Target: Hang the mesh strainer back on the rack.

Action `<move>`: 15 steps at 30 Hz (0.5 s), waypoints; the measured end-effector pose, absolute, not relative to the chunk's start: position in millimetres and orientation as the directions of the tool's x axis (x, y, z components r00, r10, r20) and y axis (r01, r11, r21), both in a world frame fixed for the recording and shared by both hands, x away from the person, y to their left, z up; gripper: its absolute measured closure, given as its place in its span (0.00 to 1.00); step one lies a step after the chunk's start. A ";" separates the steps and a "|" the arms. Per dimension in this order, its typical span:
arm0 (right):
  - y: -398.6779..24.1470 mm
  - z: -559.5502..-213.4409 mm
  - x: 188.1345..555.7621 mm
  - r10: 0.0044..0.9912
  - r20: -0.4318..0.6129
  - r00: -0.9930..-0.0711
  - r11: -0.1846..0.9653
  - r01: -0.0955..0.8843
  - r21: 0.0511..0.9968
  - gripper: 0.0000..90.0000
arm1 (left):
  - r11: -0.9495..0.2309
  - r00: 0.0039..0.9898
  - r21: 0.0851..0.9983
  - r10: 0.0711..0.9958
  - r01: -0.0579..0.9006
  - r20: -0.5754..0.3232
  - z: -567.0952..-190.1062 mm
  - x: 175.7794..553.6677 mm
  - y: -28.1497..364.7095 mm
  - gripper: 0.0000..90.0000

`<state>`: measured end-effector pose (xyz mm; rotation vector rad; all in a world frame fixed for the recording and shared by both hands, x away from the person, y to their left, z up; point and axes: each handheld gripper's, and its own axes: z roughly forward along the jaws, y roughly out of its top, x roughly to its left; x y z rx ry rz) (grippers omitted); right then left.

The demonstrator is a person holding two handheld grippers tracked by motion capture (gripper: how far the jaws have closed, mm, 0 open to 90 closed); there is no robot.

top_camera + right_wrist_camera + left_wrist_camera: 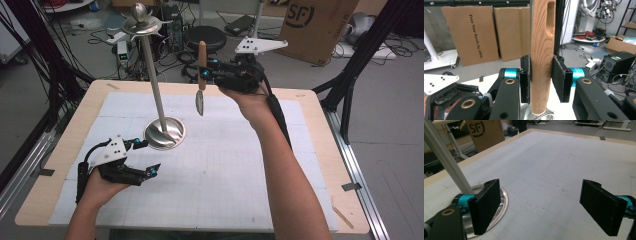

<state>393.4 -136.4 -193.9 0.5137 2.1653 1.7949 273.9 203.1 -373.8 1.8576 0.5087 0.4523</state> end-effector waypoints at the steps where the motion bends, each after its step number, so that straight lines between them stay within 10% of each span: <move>1: -135.0 -192.8 394.1 0.444 0.008 -0.896 0.169 0.093 0.981 0.78 | -0.304 0.835 0.944 0.547 0.128 0.062 -373.8 273.9 203.0 0.20; 15: -118.9 -181.6 397.1 0.437 -0.006 -0.899 0.180 0.081 0.980 0.78 | -0.302 0.838 0.945 0.543 0.128 0.060 -374.0 274.2 203.6 0.20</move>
